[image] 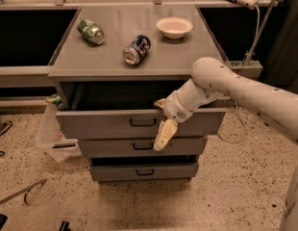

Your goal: Open top drawer

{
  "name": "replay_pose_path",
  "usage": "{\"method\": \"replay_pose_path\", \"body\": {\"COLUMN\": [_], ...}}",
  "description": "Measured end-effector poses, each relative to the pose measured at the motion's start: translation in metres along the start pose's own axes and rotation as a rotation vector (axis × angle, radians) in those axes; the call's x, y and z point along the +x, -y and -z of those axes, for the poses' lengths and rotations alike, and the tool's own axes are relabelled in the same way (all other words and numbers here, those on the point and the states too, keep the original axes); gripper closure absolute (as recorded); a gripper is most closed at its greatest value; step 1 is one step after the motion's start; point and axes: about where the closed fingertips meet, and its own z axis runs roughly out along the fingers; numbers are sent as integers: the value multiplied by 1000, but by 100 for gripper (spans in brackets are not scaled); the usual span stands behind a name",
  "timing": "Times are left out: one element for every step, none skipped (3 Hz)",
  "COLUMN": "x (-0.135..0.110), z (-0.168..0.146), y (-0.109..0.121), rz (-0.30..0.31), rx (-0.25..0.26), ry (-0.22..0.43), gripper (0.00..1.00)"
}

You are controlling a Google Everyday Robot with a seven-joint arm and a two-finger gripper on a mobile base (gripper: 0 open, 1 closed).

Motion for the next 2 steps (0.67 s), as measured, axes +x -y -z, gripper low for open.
{"method": "replay_pose_path", "body": {"x": [5,8], "z": [0,9], "y": [-15,-33], "rz": [-10,-10], "rx": [-25,-15], "ry": [10,21], "gripper": [0,0]}}
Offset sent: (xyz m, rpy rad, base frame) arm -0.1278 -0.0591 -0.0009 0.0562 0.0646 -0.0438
